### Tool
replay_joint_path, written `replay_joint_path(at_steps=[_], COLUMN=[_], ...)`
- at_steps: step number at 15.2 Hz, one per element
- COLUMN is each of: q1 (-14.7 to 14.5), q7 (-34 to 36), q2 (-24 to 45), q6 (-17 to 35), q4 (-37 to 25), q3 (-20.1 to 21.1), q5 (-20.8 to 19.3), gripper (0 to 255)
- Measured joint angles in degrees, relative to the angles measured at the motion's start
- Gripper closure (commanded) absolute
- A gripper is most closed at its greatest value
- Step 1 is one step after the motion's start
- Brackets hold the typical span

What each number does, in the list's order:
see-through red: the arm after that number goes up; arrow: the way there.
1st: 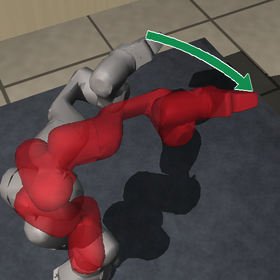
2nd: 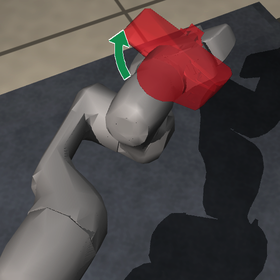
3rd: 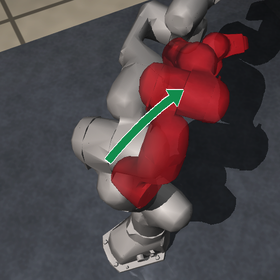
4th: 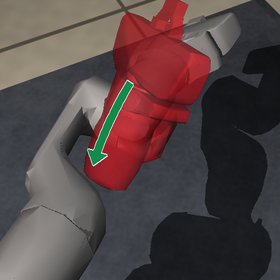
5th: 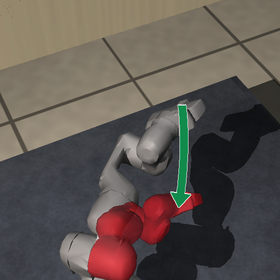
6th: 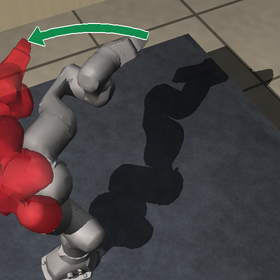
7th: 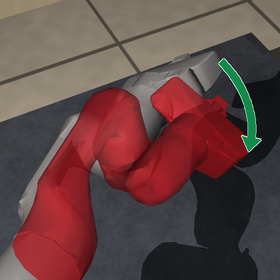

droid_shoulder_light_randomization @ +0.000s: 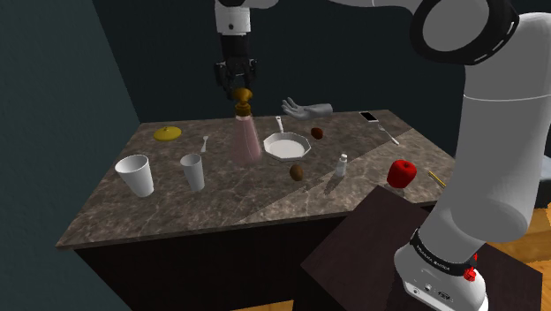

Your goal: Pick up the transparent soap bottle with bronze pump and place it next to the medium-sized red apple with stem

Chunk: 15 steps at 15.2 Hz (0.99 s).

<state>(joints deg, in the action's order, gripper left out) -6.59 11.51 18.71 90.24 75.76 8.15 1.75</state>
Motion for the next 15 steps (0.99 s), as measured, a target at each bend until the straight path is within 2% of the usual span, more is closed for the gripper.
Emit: replay_joint_path(at_steps=[2,9,15], q1=[0.4,4.7,8.2], q7=[-0.5,-6.8,-13.6], q2=[-1.0,-13.5,-22.4], q6=[-0.7,0.8,0.0], q4=[0.3,14.6,23.1], q3=[-0.1,-2.4,-5.7], q5=[0.1,1.6,1.7], gripper=[255,255,255])
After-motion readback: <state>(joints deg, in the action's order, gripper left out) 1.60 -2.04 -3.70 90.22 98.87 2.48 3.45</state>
